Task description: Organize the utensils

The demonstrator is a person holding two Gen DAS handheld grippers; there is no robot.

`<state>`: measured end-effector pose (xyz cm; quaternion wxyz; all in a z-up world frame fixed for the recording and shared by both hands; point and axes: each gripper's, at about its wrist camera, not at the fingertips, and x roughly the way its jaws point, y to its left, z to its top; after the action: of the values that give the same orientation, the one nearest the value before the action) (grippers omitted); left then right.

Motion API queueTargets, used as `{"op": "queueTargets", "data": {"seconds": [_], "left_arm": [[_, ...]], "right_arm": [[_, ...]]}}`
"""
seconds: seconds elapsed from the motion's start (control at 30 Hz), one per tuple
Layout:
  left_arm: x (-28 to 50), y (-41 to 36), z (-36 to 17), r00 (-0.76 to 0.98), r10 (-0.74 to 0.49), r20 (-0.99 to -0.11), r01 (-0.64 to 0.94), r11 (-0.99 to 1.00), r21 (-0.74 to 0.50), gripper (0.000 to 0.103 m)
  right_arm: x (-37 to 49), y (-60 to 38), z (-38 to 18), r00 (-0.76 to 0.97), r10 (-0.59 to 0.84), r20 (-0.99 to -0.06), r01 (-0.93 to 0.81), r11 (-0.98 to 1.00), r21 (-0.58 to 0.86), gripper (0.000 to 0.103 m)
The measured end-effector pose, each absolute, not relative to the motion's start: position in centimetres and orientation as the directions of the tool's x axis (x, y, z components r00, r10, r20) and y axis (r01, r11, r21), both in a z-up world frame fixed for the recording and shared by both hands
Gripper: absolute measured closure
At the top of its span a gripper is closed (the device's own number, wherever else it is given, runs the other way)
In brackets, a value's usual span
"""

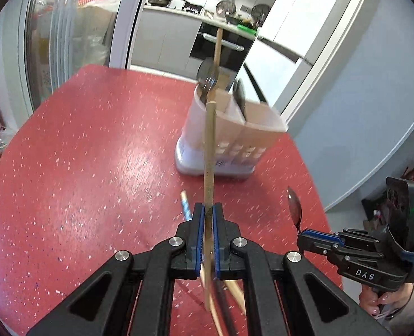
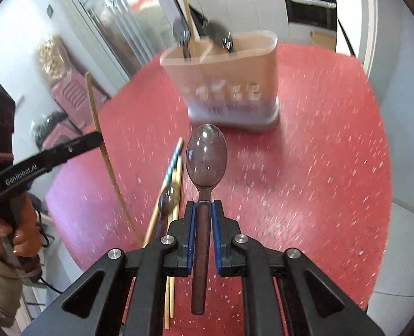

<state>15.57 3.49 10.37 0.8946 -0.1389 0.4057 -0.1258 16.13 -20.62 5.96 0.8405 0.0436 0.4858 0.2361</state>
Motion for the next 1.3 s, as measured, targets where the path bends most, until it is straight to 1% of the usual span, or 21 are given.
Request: {"op": "queueTargets", "data": {"seconds": [0.2, 0.37, 0.63, 0.77, 0.93, 1.1, 1.17, 1.23, 1.3], "left_arm": [[16.0, 3.0, 13.1, 0.677, -0.35, -0.648, 0.135, 0.924, -0.358, 0.069], [16.6, 2.6, 15.1, 0.692, -0.355, -0.629, 0.143, 0.921, -0.362, 0.069], [18.5, 3.1, 20.1, 0.73, -0.368, -0.576, 0.166, 0.913, -0.373, 0.069], [19.7, 3.2, 22.8, 0.756, -0.362, -0.545, 0.18, 0.916, -0.359, 0.069], [21.8, 2.9, 25.2, 0.776, -0.365, -0.515, 0.198, 0.915, -0.351, 0.069], [22.9, 2.6, 24.1, 0.78, -0.327, -0.534, 0.165, 0.93, -0.328, 0.069], [23.1, 2.8, 22.6, 0.774, -0.28, -0.569, 0.116, 0.945, -0.306, 0.069], [23.4, 3.6, 20.7, 0.756, -0.255, -0.603, 0.061, 0.944, -0.324, 0.069], [23.7, 4.9, 18.1, 0.724, -0.22, -0.654, -0.036, 0.935, -0.354, 0.069]], "right_arm": [[17.1, -21.4, 9.0, 0.481, 0.469, -0.741, -0.348, 0.877, 0.33, 0.091], [18.1, -21.8, 10.6, 0.515, 0.483, -0.708, -0.353, 0.873, 0.338, 0.091], [21.3, -21.6, 13.8, 0.547, 0.5, -0.672, -0.381, 0.863, 0.331, 0.091], [23.1, -21.4, 15.4, 0.562, 0.503, -0.657, -0.391, 0.861, 0.325, 0.091], [25.5, -21.0, 16.2, 0.569, 0.504, -0.65, -0.385, 0.862, 0.331, 0.091], [27.4, -20.5, 16.1, 0.59, 0.492, -0.64, -0.387, 0.868, 0.31, 0.091], [28.0, -20.4, 15.6, 0.586, 0.495, -0.642, -0.385, 0.867, 0.317, 0.091], [28.2, -20.5, 15.1, 0.578, 0.503, -0.642, -0.383, 0.862, 0.331, 0.091], [28.1, -20.6, 14.6, 0.571, 0.511, -0.643, -0.388, 0.858, 0.337, 0.091]]}}
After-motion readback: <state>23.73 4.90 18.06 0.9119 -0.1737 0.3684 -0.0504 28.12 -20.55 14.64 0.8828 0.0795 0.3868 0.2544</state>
